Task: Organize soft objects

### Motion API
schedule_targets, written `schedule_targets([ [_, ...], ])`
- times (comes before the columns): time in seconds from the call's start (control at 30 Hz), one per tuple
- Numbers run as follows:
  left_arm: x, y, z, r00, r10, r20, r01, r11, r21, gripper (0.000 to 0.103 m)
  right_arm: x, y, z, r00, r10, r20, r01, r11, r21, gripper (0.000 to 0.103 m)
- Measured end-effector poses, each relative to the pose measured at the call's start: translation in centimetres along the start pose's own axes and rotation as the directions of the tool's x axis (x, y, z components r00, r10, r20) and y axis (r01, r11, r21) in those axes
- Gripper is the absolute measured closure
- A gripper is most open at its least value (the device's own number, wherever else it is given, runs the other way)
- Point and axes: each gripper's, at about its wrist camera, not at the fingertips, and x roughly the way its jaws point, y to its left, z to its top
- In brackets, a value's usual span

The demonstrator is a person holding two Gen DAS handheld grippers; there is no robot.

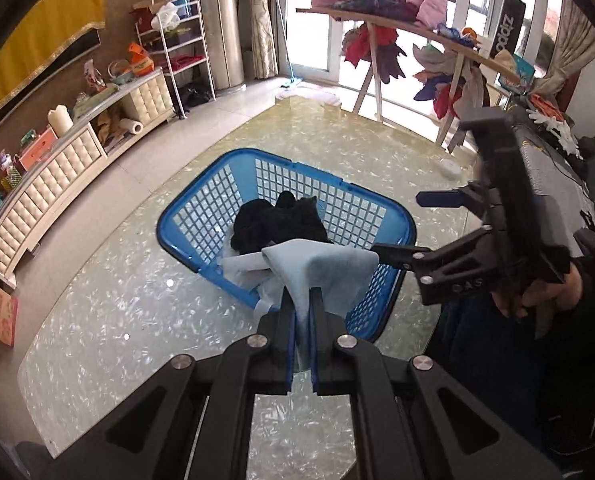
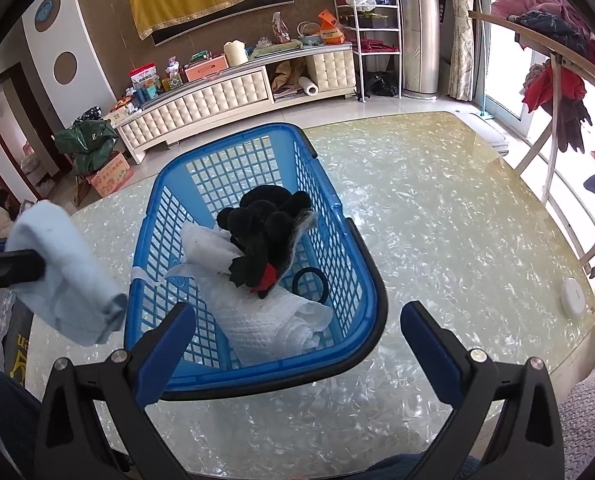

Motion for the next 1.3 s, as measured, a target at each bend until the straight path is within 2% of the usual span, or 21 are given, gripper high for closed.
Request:
schedule_targets([
  [0.23, 4.8, -0.1, 1.0, 0.996, -0.020, -0.082, 0.021, 1.000, 0.011, 0.099, 0.1, -0.1, 0.0, 1.000, 0.000, -0.007, 0.000, 1.000, 0.001, 0.000],
  [0.57, 10.4, -0.3, 1.1, 0.985, -0.062, -0.162, 0.062, 0.998, -0.003, 0.099, 1.2, -0.3, 0.2, 0.997, -0.069, -0.038, 0.069, 0.998, -0.001, 0.000],
  [0.97, 13.4, 0.4, 1.1, 0.978, -0.053, -0.202, 0.052, 0.999, -0.014, 0.099, 1.4, -0.9, 0.2, 0.995, -0.078, -0.054, 0.079, 0.997, 0.021, 0.000],
  [1.13, 13.5, 0.2, 1.2, 0.979, -0.059, -0.193, 0.057, 0.998, -0.013, 0.099, 1.6, -0.9, 0.3, 0.995, -0.083, -0.057, 0.085, 0.996, 0.020, 0.000],
  [1.23, 13.4, 0.1, 1.2, 0.982, -0.039, -0.183, 0.038, 0.999, -0.007, 0.092, 1.6, -1.0, 0.3, 0.995, -0.081, -0.057, 0.082, 0.996, 0.023, 0.000],
  [1.3, 13.4, 0.2, 1.3, 0.985, -0.019, -0.173, 0.021, 1.000, 0.005, 0.072, 1.6, -1.0, 0.3, 0.995, -0.080, -0.060, 0.081, 0.996, 0.022, 0.000],
])
